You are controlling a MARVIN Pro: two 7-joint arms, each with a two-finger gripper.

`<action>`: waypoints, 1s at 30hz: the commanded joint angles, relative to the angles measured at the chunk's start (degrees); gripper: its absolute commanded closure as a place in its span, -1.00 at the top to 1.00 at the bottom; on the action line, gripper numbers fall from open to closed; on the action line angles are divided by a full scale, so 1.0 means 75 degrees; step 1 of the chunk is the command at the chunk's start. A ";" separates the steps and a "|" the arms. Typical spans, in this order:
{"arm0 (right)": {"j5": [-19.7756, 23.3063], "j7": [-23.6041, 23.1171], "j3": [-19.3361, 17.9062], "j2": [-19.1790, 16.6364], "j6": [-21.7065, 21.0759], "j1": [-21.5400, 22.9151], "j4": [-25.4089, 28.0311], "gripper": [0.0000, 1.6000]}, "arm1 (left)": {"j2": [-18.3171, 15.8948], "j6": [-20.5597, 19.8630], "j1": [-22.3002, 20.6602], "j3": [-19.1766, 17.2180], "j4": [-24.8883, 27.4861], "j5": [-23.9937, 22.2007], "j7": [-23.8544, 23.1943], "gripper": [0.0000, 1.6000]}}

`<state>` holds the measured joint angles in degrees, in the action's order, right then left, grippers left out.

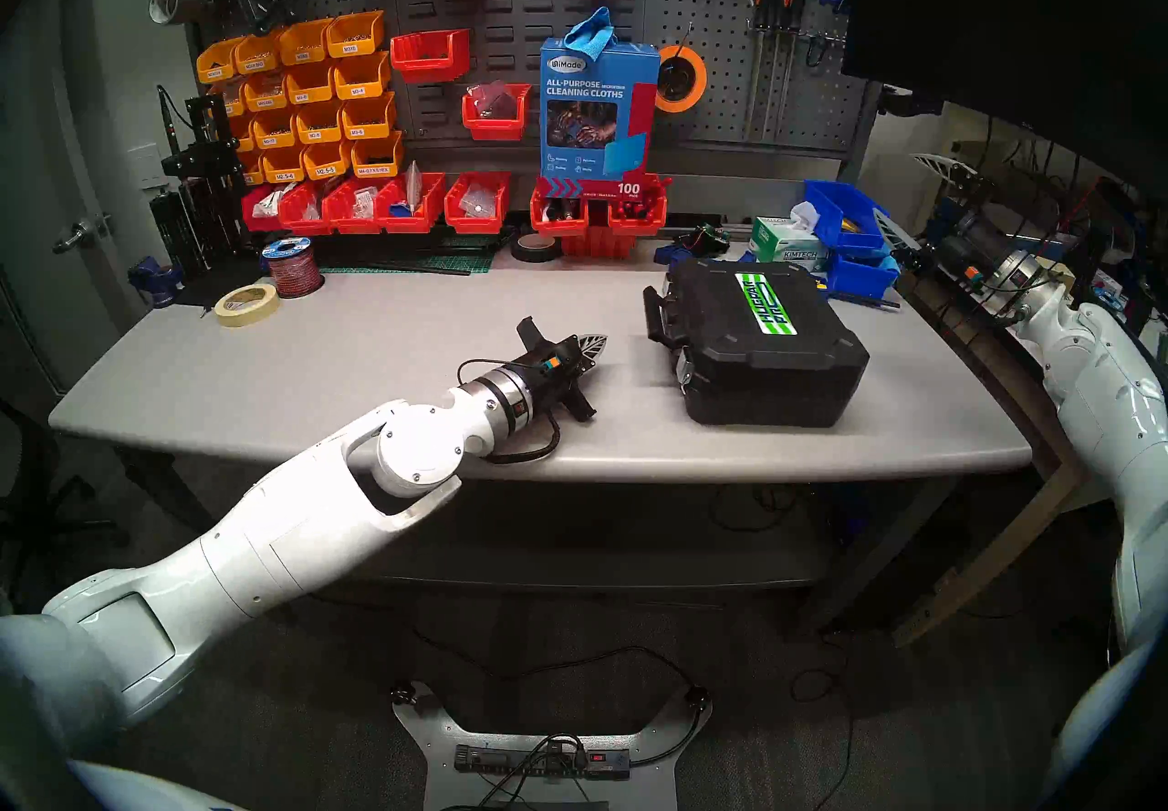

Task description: Open the tool box

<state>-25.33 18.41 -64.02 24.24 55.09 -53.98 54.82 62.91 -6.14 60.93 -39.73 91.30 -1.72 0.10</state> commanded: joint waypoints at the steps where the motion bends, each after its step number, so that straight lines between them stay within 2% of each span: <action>1: -0.0025 0.0071 -0.0060 -0.0074 -0.0012 0.0054 0.0018 1.00 | 0.0390 -0.0914 -0.0129 0.0155 -0.0375 0.0195 0.0272 -1.00; 4: -0.0029 0.0075 -0.0060 -0.0074 -0.0012 0.0054 0.0017 1.00 | 0.0435 -0.1088 -0.0186 0.0131 -0.0481 0.0179 0.0327 -1.00; 8: -0.0040 0.0086 -0.0061 -0.0073 -0.0012 0.0055 0.0013 1.00 | 0.0480 -0.1678 -0.0444 -0.0072 -0.0611 0.0070 0.0402 -1.00; 11: -0.0042 0.0087 -0.0061 -0.0072 -0.0012 0.0055 0.0013 1.00 | 0.0507 -0.1862 -0.0587 -0.0189 -0.0721 0.0039 0.0442 -1.00; 13: -0.0043 0.0086 -0.0062 -0.0072 -0.0012 0.0055 0.0014 1.00 | 0.0566 -0.2275 -0.0808 -0.0389 -0.0899 0.0014 0.0480 -1.00; 15: -0.0043 0.0086 -0.0062 -0.0072 -0.0012 0.0055 0.0014 1.00 | 0.0565 -0.2309 -0.0872 -0.0440 -0.0958 0.0008 0.0473 -1.00; 21: -0.0063 0.0101 -0.0065 -0.0069 -0.0012 0.0057 0.0006 1.00 | 0.0541 -0.3217 -0.1184 -0.0809 -0.1106 -0.0130 0.0446 -1.00; 30: -0.0090 0.0119 -0.0071 -0.0063 -0.0012 0.0060 -0.0002 1.00 | 0.0245 -0.3667 -0.1285 -0.1368 -0.1248 -0.0385 0.0490 -1.00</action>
<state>-25.80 18.55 -64.04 24.24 55.09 -53.98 54.78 66.47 -31.53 53.14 -46.91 82.11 -3.62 3.77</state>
